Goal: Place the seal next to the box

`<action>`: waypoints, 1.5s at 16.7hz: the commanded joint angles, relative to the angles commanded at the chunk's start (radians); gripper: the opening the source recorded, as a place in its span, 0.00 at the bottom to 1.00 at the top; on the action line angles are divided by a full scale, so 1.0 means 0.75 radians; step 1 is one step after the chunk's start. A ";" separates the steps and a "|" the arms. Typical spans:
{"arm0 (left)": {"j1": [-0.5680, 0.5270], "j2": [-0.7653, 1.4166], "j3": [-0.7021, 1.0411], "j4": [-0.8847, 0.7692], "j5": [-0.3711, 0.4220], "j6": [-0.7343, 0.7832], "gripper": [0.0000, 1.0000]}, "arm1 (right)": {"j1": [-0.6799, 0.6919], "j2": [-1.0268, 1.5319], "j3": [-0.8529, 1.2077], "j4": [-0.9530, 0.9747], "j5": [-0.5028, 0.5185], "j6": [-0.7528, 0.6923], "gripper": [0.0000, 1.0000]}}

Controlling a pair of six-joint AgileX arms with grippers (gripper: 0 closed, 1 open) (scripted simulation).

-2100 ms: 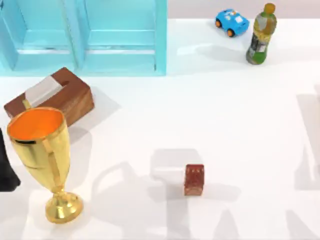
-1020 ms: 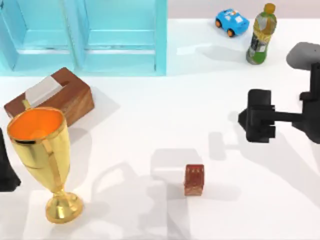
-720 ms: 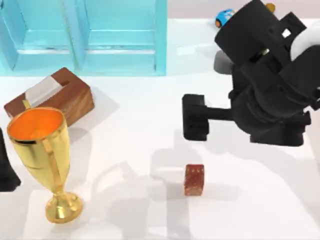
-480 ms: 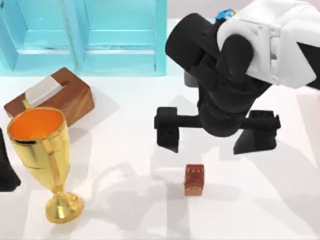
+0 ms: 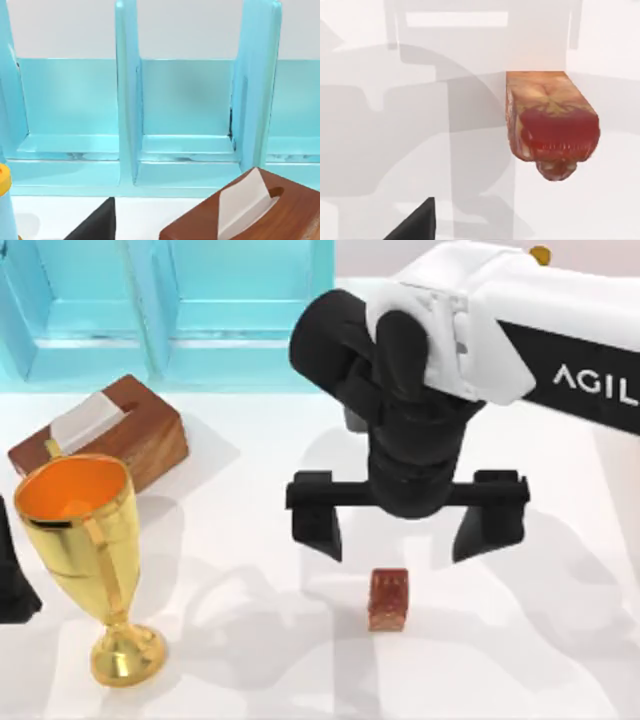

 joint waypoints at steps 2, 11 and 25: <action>0.000 0.000 0.000 0.000 0.000 0.000 1.00 | -0.007 -0.003 -0.004 0.003 0.000 -0.001 1.00; 0.000 0.000 0.000 0.000 0.000 0.000 1.00 | 0.001 0.109 -0.290 0.412 0.001 0.002 1.00; 0.000 0.000 0.000 0.000 0.000 0.000 1.00 | 0.003 0.135 -0.348 0.483 0.001 0.005 0.40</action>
